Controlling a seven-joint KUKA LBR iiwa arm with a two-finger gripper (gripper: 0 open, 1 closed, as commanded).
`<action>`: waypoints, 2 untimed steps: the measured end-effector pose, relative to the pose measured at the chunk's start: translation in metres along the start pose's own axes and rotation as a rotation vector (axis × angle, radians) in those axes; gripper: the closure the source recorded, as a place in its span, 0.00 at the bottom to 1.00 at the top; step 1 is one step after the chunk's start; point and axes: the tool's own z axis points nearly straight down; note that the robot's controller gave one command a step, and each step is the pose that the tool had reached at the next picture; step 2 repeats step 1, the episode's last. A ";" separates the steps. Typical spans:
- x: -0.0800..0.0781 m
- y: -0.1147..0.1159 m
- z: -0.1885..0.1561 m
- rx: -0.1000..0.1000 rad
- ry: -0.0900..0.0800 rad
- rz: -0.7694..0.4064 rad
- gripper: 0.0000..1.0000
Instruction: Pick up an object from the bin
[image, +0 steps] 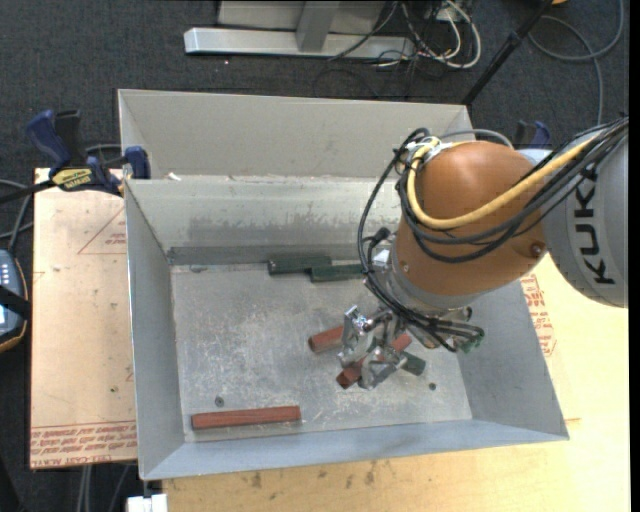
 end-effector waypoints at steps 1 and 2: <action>0.000 0.000 0.001 -0.001 0.001 0.000 1.00; 0.000 0.000 0.001 -0.001 0.001 0.000 1.00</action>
Offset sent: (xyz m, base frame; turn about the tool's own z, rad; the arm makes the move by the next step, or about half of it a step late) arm 0.0070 0.0090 0.0591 -0.1942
